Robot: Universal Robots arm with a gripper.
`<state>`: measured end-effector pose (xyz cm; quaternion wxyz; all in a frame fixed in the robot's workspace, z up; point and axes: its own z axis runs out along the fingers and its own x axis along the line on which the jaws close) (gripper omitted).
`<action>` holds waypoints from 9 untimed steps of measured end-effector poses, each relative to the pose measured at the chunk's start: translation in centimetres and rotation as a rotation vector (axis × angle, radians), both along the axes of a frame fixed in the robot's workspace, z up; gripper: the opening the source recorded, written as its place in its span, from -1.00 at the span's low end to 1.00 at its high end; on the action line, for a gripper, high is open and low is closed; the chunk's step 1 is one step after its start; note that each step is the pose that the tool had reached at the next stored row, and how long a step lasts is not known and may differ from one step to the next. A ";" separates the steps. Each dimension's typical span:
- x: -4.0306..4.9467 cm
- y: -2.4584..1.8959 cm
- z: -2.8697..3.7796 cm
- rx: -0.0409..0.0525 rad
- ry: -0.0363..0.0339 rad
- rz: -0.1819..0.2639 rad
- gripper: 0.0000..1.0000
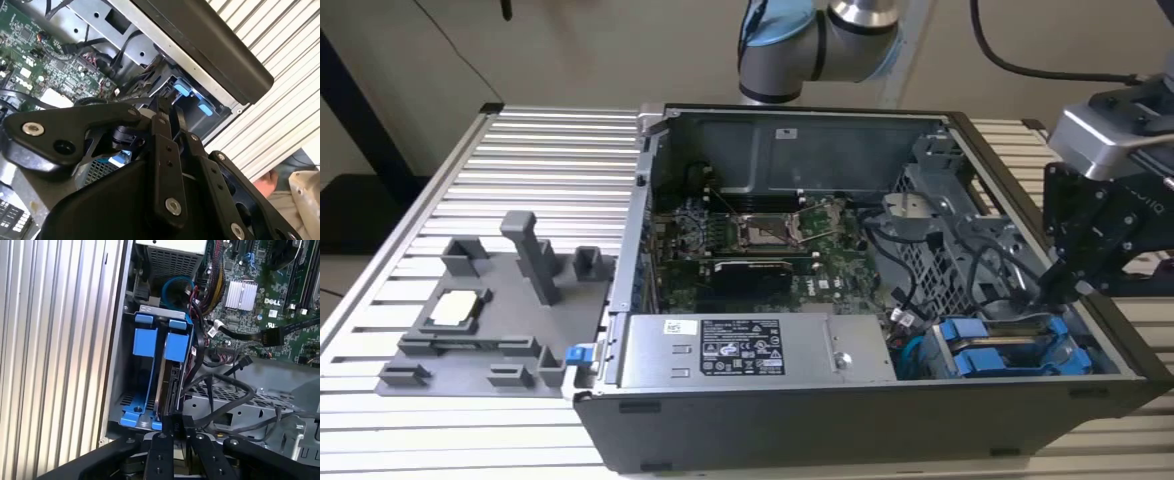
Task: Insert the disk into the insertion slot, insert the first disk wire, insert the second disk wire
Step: 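Insert the first disk wire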
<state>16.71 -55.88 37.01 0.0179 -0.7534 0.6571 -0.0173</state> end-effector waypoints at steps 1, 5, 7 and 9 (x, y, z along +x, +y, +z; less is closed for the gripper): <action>0.00 0.00 -0.10 -0.0001 0.0002 -0.013 -0.62; -0.05 -0.02 -0.36 0.0004 0.0052 -0.038 -0.62; -0.06 -0.03 -0.44 0.0021 0.0094 -0.040 -0.62; -0.06 -0.04 -0.49 0.0070 0.0149 -0.044 -0.62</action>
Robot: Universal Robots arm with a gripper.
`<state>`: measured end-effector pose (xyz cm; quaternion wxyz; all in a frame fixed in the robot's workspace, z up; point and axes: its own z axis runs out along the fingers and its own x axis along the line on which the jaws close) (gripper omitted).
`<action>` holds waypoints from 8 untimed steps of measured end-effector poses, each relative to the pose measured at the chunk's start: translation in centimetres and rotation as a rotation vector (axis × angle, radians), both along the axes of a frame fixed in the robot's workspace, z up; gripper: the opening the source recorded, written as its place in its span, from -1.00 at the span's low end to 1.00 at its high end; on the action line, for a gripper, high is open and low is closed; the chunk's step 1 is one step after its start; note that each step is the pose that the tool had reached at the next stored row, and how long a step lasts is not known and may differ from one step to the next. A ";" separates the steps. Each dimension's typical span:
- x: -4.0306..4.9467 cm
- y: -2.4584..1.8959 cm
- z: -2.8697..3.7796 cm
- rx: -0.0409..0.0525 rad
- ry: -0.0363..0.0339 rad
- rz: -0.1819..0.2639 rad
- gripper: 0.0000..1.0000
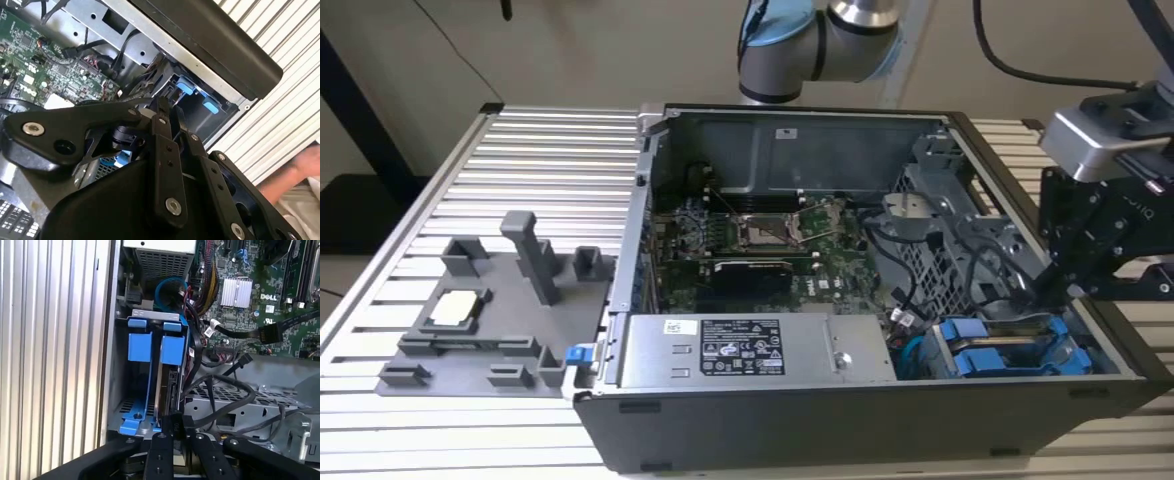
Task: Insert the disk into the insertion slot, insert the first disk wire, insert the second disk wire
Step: 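Insert the first disk wire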
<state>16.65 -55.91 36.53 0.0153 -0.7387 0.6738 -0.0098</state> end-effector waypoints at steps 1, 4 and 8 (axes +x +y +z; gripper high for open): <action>-0.01 0.00 -0.01 0.0048 0.0016 -0.004 -0.62; -0.03 -0.01 -0.14 0.0131 0.0044 -0.016 -0.62; -0.01 -0.82 -0.85 0.0156 0.0058 -0.024 -0.62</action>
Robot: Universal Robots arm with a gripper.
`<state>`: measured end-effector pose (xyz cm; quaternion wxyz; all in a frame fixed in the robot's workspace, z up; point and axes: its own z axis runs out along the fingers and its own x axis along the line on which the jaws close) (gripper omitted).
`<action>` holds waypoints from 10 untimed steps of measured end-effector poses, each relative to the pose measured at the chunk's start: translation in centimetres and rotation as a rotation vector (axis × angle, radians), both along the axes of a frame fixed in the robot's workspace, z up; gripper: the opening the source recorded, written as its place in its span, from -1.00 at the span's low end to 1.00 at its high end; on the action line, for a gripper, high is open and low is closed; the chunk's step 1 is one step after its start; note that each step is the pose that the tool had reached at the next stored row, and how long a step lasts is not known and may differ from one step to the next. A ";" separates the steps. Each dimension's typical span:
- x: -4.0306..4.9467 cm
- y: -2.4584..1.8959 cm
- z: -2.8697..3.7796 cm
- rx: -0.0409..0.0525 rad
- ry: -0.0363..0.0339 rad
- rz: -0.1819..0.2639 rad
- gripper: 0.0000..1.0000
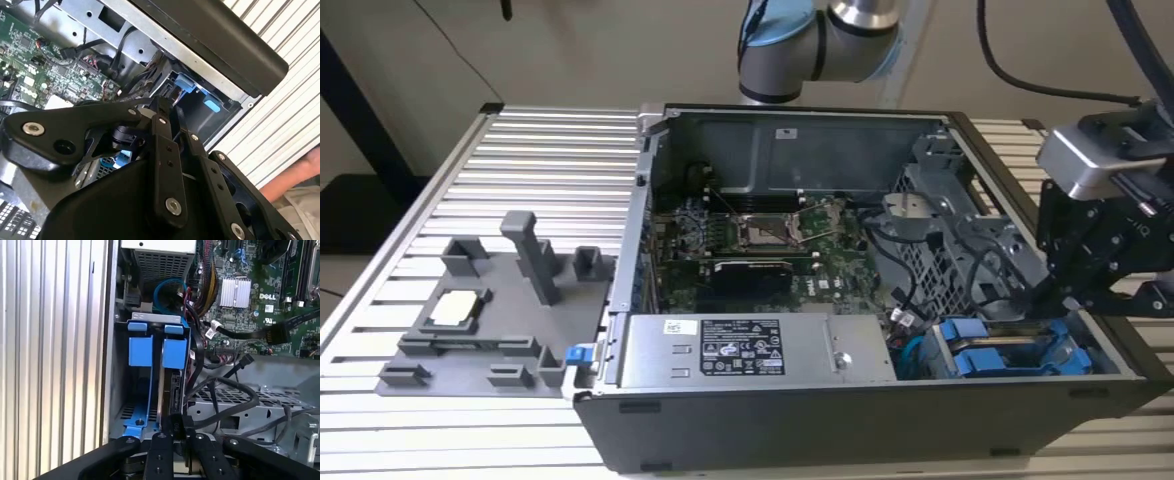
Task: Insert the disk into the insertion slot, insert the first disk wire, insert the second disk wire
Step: 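Insert the first disk wire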
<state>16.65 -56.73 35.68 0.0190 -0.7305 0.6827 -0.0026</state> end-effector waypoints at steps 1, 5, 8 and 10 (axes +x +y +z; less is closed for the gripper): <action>0.02 -0.07 -0.13 0.0033 -0.0001 -0.001 -0.62; 0.05 -0.19 -0.66 0.0124 -0.0002 -0.024 -0.62; 0.05 -0.19 -1.05 0.0160 -0.0005 -0.068 -0.62; 0.05 -0.19 -1.28 0.0216 -0.0005 -0.099 -0.62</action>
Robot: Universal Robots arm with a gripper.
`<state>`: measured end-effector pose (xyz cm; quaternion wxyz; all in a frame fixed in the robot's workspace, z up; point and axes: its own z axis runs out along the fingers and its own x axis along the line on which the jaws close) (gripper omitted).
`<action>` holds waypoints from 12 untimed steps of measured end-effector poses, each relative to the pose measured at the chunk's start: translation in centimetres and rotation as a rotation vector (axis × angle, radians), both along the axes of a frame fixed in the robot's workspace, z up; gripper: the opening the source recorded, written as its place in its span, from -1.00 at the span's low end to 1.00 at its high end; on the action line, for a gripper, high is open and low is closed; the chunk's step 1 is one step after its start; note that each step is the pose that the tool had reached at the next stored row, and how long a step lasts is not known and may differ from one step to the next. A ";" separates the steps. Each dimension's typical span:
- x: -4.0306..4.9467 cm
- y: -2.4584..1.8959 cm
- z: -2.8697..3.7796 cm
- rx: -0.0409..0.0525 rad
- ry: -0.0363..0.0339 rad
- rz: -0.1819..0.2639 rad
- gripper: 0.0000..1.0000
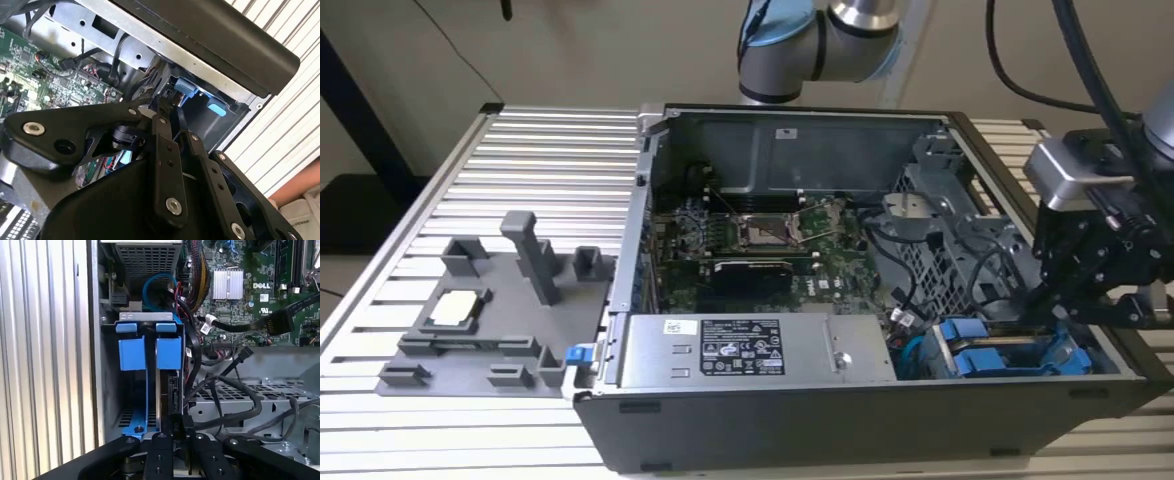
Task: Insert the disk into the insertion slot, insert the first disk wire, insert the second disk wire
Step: 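Insert the first disk wire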
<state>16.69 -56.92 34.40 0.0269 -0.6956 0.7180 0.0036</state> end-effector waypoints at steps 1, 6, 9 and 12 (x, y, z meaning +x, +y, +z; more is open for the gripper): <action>0.00 0.00 -0.11 0.0031 0.0000 -0.015 -0.62; 0.03 -0.01 -0.48 0.0162 0.0001 -0.049 -0.62; 0.19 0.00 -0.57 0.0174 0.0008 -0.051 -0.62; 0.23 -0.01 -0.66 0.0179 0.0006 -0.051 -0.62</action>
